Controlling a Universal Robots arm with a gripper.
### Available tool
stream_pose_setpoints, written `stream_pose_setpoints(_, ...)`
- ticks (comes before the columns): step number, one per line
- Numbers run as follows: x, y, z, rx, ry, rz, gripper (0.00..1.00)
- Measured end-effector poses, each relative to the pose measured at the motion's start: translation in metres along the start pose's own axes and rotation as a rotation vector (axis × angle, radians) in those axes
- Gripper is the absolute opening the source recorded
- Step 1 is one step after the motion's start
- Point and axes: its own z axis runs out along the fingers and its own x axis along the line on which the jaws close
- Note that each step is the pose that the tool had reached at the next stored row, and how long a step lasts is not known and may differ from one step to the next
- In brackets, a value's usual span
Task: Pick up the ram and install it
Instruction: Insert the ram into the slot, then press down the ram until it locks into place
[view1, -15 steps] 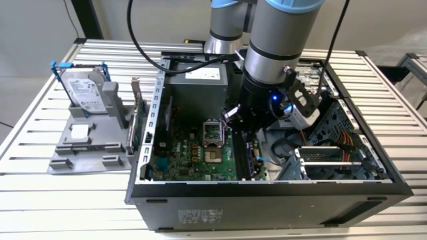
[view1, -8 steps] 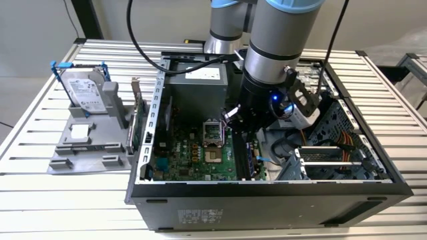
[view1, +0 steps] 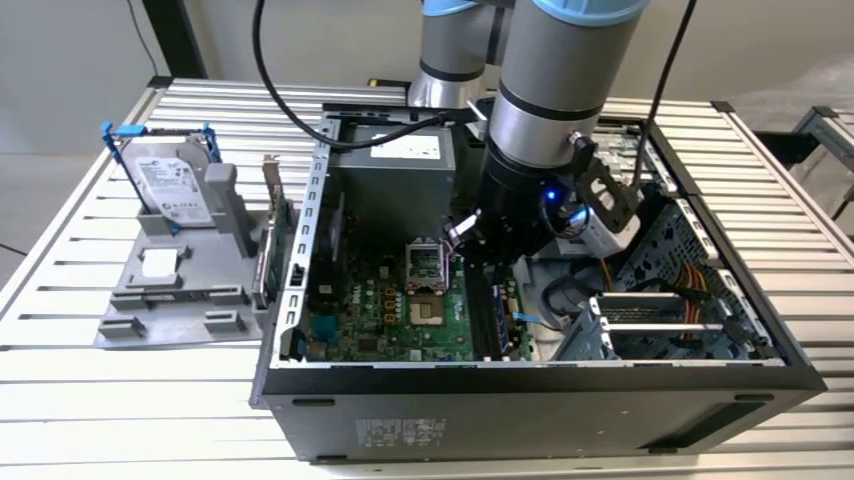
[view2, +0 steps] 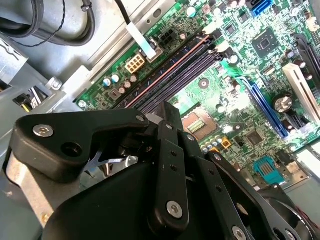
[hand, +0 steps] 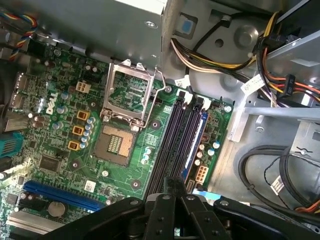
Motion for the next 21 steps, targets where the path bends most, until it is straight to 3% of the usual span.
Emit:
stream_pose_setpoints(12,0.0,0.0,0.0,-0.0024,0.0069,-0.026,0.0)
stream_pose_setpoints(21,0.0,0.0,0.0,-0.0077,0.0088,-0.137,0.0)
